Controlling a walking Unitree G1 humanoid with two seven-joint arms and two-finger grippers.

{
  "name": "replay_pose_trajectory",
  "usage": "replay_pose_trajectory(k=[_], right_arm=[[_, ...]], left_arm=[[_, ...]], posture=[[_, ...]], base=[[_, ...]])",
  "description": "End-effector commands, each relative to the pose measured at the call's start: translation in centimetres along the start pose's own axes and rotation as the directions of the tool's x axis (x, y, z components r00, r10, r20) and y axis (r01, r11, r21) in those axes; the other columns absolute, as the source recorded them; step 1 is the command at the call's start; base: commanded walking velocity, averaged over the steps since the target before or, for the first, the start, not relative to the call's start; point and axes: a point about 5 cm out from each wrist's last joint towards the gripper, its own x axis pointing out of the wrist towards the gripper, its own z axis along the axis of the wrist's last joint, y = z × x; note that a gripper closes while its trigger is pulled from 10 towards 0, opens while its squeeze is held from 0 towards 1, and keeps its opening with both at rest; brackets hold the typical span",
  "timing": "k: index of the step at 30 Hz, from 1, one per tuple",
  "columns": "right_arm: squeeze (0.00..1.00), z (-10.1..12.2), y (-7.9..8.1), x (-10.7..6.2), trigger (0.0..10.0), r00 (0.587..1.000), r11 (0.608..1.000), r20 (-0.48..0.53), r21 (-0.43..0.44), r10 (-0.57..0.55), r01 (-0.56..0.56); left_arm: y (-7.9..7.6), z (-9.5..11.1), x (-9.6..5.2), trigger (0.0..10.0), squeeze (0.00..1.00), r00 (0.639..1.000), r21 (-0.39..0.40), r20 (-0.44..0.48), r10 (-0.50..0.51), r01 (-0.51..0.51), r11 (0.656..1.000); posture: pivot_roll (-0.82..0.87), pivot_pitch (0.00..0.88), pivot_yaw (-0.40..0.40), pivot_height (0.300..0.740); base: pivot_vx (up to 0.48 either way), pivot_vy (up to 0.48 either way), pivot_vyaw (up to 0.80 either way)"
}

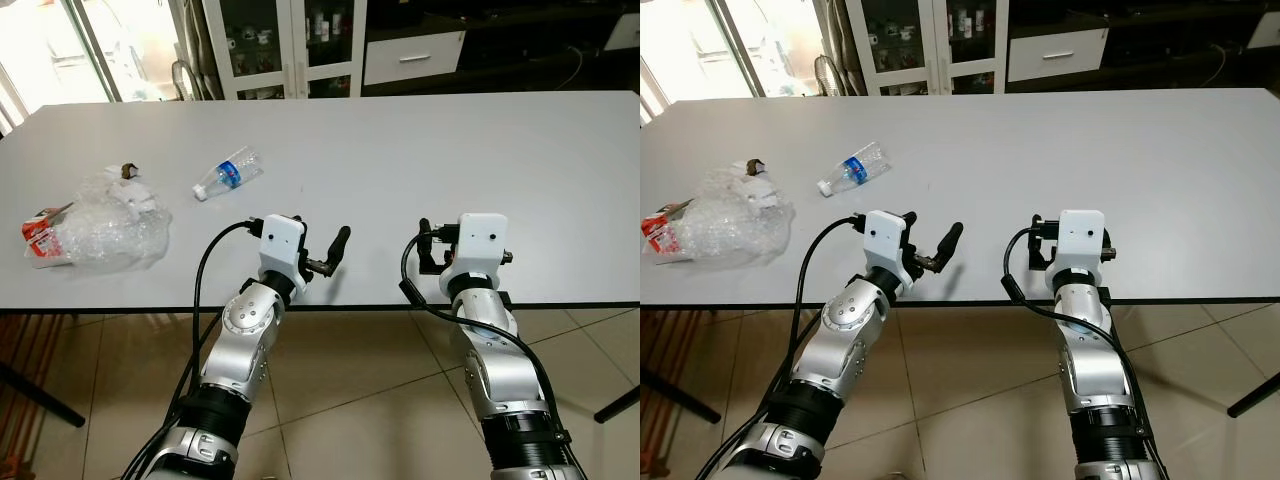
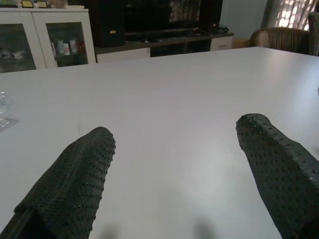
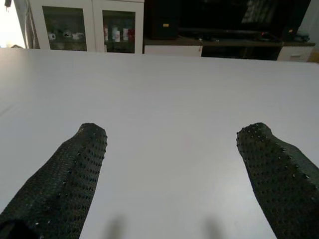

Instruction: Picking trash to rubbish bin

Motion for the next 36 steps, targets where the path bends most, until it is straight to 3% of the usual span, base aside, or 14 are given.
replay_pose_trajectory(k=[1,24,36], right_arm=[[0.00,0.63,0.57,0.00,10.0,1.000,1.000,0.021,0.009,0.013,-0.013],[0.00,0.42,0.68,-0.11,10.0,1.000,1.000,0.015,0.012,0.009,-0.010],[0.00,0.40,0.71,-0.20,10.0,1.000,1.000,0.016,0.012,0.007,-0.008]], left_arm=[[0.78,0.72,0.12,10.0,0.00,1.000,0.020,0.015,0.012,-0.012,1.000],[0.65,0.31,0.00,10.0,0.00,1.000,0.043,-0.019,0.006,-0.005,0.999],[0.38,1.02,-0.08,10.0,0.00,0.999,0.040,0.032,-0.020,0.018,0.999]], posture=[[-0.05,0.016,0.038,0.740],[-0.04,0.021,0.043,0.740],[-0.05,0.024,0.046,0.740]], base=[[0.000,0.480,0.00],[0.000,0.474,0.00],[0.035,0.000,0.00]])
